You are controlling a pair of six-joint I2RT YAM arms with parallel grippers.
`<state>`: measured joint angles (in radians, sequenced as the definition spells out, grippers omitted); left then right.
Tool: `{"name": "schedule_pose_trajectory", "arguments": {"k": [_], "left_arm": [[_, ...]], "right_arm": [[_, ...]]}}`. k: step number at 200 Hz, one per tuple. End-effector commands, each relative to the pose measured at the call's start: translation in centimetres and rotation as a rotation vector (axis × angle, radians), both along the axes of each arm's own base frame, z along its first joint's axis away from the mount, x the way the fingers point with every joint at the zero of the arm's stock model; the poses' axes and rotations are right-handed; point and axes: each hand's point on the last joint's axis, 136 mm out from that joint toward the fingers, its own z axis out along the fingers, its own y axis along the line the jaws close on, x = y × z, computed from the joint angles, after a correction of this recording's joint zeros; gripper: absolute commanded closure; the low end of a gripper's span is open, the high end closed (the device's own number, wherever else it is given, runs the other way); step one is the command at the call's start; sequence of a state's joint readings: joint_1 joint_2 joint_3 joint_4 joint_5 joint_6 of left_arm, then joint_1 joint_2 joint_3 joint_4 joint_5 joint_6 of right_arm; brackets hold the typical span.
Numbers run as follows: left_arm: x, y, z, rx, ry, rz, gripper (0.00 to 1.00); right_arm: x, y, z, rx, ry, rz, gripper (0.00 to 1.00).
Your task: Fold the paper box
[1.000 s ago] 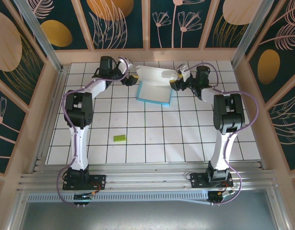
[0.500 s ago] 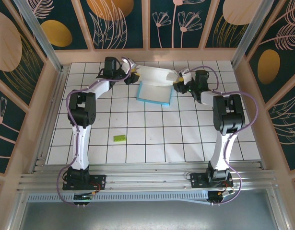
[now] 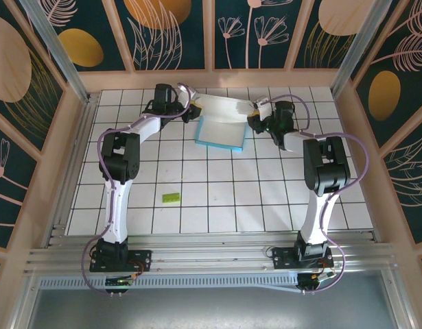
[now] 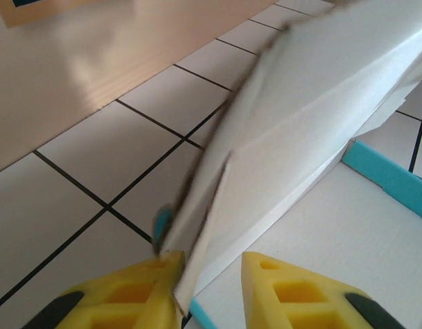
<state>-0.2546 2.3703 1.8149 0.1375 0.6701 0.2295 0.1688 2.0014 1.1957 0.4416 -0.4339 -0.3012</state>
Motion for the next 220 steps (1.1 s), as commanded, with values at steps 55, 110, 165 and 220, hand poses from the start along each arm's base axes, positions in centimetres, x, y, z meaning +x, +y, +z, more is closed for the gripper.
{"name": "schedule_pose_trajectory", "arguments": {"k": [55,110,165,220], "left_arm": [[-1.6,-1.3,0.3,-0.062,0.167,0.104,0.9],[-1.9,-2.3,1.3,-0.171,0.279,0.182,0.9],[-3.3,-3.0,0.7,-0.177,0.31,0.174,0.89],[-4.1,-2.7,0.4,-0.216,0.355,0.229,0.84]], "right_arm": [[0.0,0.9,2.3,0.064,0.012,-0.138,0.87],[-0.5,1.6,1.4,0.115,0.068,-0.186,0.87],[-0.8,1.5,0.0,0.125,0.095,-0.217,0.92],[-1.8,1.2,-1.5,0.13,0.129,-0.237,0.93]]}}
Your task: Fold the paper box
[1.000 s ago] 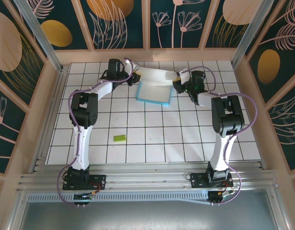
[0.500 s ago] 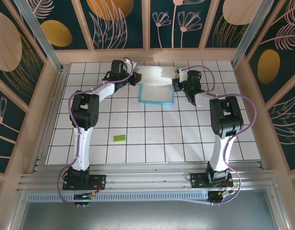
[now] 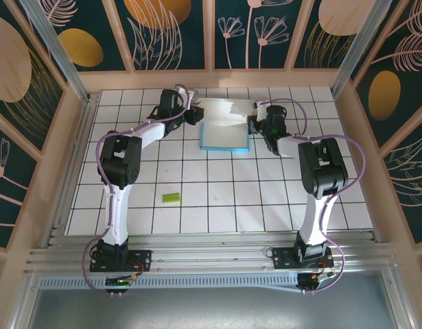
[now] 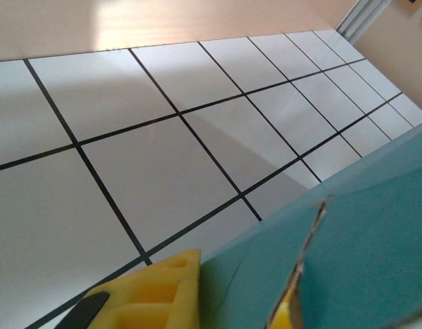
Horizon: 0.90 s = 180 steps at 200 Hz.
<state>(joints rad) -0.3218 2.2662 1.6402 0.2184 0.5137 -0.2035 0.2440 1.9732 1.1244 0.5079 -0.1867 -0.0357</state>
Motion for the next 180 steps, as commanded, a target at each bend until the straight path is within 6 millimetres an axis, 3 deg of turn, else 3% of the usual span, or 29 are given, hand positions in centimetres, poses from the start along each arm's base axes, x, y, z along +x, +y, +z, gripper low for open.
{"name": "schedule_pose_trajectory", "arguments": {"k": [1,82,120,180], "left_arm": [[-1.8,-1.3,0.6,-0.059,0.059,-0.007,0.84],[-3.6,-2.2,-0.1,-0.193,0.161,0.021,0.81],[-5.1,-3.0,-0.9,-0.179,0.179,0.006,0.81],[-7.5,-2.3,-2.0,-0.183,0.191,0.021,0.8]], "right_arm": [[-1.6,1.2,-0.9,0.026,0.043,0.02,0.93],[-3.4,1.7,-2.1,0.083,0.096,0.025,0.94],[-4.5,1.9,-2.7,0.093,0.116,0.024,0.95],[-6.2,1.8,-3.7,0.114,0.149,0.01,0.95]]}}
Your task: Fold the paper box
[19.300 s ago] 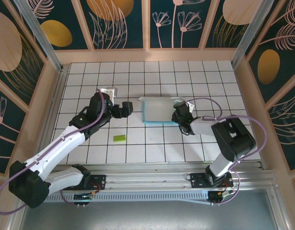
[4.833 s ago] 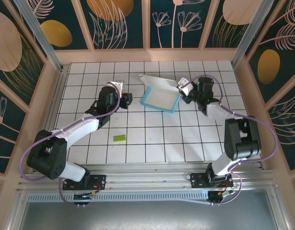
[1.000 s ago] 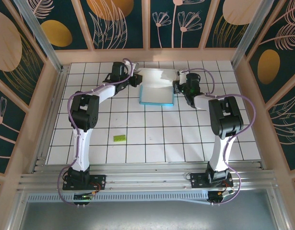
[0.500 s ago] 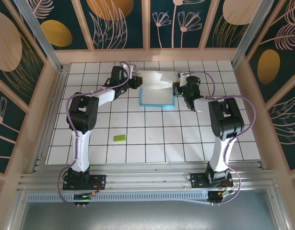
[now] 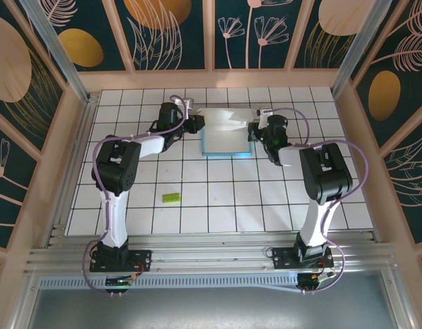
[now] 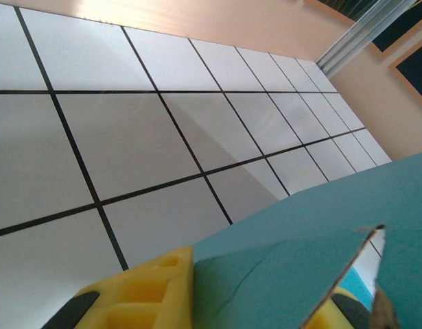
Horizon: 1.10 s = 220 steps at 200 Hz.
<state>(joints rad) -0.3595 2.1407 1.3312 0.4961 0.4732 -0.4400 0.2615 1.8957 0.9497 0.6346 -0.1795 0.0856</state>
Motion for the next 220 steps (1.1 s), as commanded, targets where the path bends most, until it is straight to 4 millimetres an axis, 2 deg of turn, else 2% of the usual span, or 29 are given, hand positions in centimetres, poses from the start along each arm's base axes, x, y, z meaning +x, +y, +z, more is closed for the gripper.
{"name": "schedule_pose_trajectory", "arguments": {"k": [1,24,70,108,159,202,213,220], "left_arm": [[-3.3,-2.0,-1.7,-0.037,0.112,-0.074,0.8],[-3.7,-1.9,-2.2,-0.03,0.118,-0.064,0.79],[-3.7,-1.8,-1.7,-0.084,0.126,-0.031,0.79],[-4.4,-2.8,-1.4,-0.155,0.153,-0.04,0.78],[-4.3,-3.7,-1.1,-0.208,0.212,-0.027,0.77],[-5.0,-4.5,-2.0,-0.16,0.219,-0.025,0.78],[-5.2,-4.3,-2.1,-0.155,0.208,-0.02,0.75],[-5.2,-4.1,-2.1,-0.14,0.195,-0.009,0.67]], "right_arm": [[-2.9,1.7,-3.2,0.012,0.128,0.052,0.95],[-3.3,1.6,-3.4,0.02,0.131,0.044,0.96],[-4.1,1.2,-3.8,0.062,0.128,0.012,0.96],[-4.7,1.2,-3.1,0.101,0.1,0.01,0.96],[-5.1,1.4,-2.7,0.12,0.089,0.023,0.96],[-5.2,1.6,-2.8,0.116,0.09,0.038,0.97],[-5.3,1.5,-2.6,0.112,0.084,0.039,0.97],[-5.3,1.4,-2.6,0.107,0.081,0.038,0.97]]}}
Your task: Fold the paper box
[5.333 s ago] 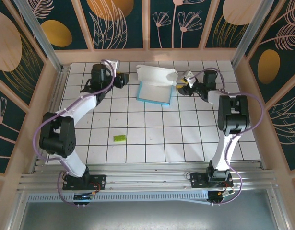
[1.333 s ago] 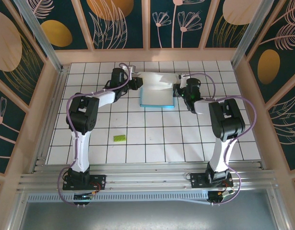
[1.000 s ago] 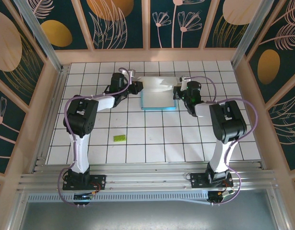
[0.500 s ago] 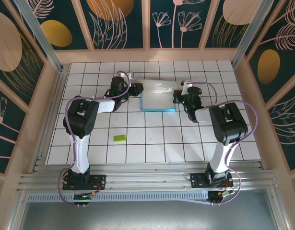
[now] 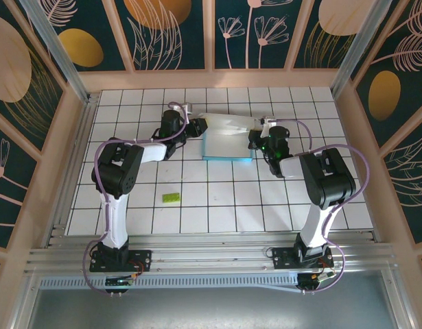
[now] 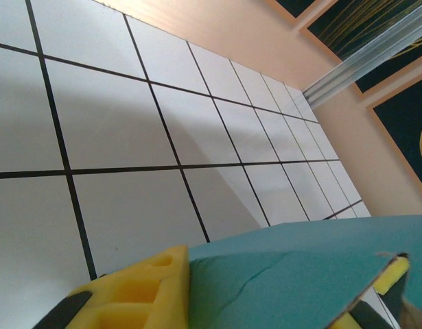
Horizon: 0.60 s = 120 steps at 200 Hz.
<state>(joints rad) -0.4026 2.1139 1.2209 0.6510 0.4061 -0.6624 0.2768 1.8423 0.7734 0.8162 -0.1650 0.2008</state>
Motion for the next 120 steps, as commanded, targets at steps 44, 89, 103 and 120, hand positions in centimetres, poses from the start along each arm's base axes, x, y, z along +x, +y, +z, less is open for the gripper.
{"name": "schedule_pose_trajectory", "arguments": {"k": [44,89,103,120], "left_arm": [[-3.1,-1.7,-2.3,0.135,0.053,-0.068,0.52],[-2.8,-2.1,-2.0,0.114,0.063,-0.072,0.52],[-2.9,-2.3,-2.2,0.083,0.086,-0.075,0.53],[-3.3,-2.8,-2.3,0.029,0.107,-0.091,0.53]], "right_arm": [[-2.1,1.0,-2.0,-0.058,0.083,0.061,0.97],[-2.0,1.2,-2.0,-0.058,0.082,0.068,0.97],[-2.1,1.2,-2.2,-0.058,0.084,0.07,0.97],[-2.3,1.3,-2.4,-0.056,0.092,0.074,0.97]]}}
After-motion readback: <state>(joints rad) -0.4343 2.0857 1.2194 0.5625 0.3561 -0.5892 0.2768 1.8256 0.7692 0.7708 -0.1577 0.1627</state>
